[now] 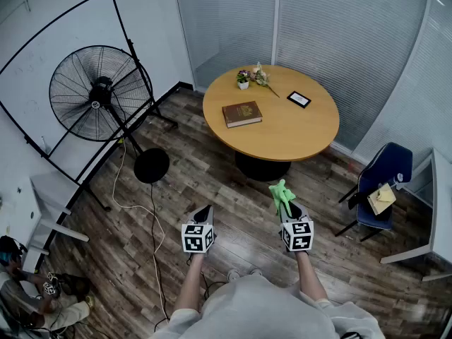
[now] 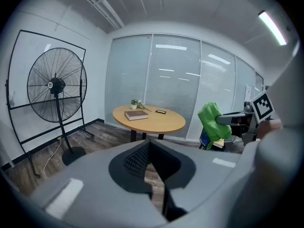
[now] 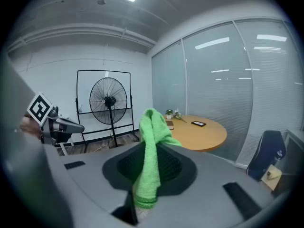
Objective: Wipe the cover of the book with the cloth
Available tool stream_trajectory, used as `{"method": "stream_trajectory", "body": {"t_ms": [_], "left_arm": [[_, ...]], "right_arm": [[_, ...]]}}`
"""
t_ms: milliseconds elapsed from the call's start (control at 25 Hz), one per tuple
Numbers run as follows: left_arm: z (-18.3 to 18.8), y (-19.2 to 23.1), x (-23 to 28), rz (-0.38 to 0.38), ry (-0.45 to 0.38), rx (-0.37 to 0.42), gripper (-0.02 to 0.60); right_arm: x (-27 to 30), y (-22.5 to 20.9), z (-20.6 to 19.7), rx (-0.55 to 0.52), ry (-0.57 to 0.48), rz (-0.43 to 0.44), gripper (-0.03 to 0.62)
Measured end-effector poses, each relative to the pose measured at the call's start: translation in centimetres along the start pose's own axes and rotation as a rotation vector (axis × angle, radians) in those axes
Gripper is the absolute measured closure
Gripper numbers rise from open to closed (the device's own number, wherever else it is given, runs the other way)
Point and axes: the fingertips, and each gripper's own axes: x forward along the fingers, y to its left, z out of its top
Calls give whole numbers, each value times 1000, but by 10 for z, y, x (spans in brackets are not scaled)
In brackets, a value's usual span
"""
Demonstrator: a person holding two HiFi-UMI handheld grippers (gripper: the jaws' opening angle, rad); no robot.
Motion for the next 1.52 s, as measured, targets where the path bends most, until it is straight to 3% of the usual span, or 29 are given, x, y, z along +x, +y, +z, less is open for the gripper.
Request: {"method": "stream_trajectory", "body": {"t_ms": [640,1120,1520], "left_arm": [[2,-16,19,-3,5,-7,575],[5,-37,42,23,5,-16,575],[1,-28,62,33,22,-25,575]], "right_arm": [[0,-19,-5,25,0,7,523],[13,-43,-9,12,7,60,523],[37,-49,-14,18,24,70,523]]}}
